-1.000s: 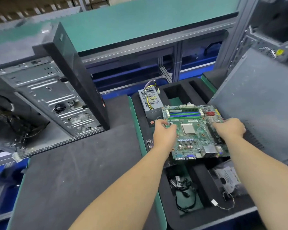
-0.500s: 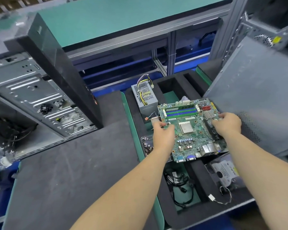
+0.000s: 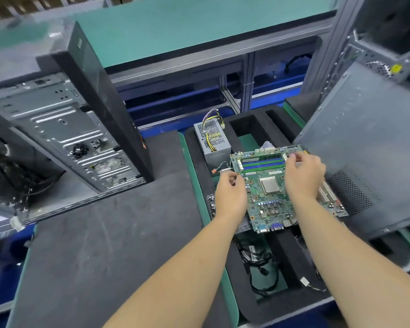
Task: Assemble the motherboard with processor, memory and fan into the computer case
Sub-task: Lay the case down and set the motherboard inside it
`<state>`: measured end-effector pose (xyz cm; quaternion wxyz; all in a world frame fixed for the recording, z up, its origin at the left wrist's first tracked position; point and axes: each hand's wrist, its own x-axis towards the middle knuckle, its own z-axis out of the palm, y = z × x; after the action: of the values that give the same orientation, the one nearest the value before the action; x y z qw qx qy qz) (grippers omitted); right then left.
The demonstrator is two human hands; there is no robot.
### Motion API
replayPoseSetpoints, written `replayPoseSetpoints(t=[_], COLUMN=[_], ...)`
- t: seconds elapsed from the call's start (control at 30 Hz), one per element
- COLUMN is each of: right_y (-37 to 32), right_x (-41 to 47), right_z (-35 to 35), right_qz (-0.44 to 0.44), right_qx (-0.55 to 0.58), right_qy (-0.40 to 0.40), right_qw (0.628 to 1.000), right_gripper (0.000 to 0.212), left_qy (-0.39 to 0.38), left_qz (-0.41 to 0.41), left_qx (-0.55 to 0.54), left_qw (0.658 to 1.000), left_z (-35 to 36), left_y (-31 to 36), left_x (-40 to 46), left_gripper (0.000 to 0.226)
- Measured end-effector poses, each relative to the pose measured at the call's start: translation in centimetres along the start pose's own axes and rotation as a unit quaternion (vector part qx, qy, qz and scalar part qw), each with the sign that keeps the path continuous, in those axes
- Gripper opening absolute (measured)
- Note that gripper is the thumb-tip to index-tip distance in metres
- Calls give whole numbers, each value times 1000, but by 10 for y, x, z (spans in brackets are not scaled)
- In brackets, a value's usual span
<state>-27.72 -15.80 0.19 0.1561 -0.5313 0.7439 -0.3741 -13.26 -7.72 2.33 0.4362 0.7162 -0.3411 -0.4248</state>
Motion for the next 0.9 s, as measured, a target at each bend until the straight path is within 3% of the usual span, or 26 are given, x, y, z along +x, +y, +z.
replayPoseSetpoints(t=[0.1, 0.17, 0.23, 0.3, 0.4, 0.47, 0.57, 0.67, 0.73, 0.83, 0.9], right_y=[-52, -87, -120, -152, -199, -230, -271, -298, -307, -313, -314], right_x=[-41, -71, -102, -129, -164, -182, -198, -198, -191, -183, -180], right_z=[15, 32, 52, 71, 94, 111, 133, 146, 152, 160, 165], right_qz=[-23, -50, -76, -89, -149, -191, -143, -44, -23, -23, -29], right_qx=[162, 197, 206, 210, 194, 185, 208, 225, 186, 162, 171], right_qy=[-23, -86, -156, -238, -333, -353, -311, -181, -128, -148, -154], right_qw=[986, 975, 963, 944, 911, 897, 916, 956, 974, 975, 973], right_gripper=[51, 38, 24, 42, 59, 61, 65, 62, 74, 87, 77], left_qy=[72, 84, 120, 174, 210, 231, 262, 270, 287, 298, 282], left_qz=[50, 67, 79, 81, 82, 86, 87, 85, 79, 49, 40], left_qx=[-2, -12, -4, 13, 18, 24, 106, 203, 246, 260, 275], left_qw=[996, 994, 990, 981, 974, 969, 955, 937, 922, 917, 918], left_z=[-25, -48, -79, -118, -188, -237, -305, -362, -389, -414, -418], left_y=[3, 5, 6, 3, -5, -10, -17, -26, -32, -39, -44], left_x=[1, 2, 4, 7, 9, 6, 6, 12, 17, 24, 27], left_gripper=[18, 32, 43, 41, 19, 35, 41, 33, 31, 30, 33])
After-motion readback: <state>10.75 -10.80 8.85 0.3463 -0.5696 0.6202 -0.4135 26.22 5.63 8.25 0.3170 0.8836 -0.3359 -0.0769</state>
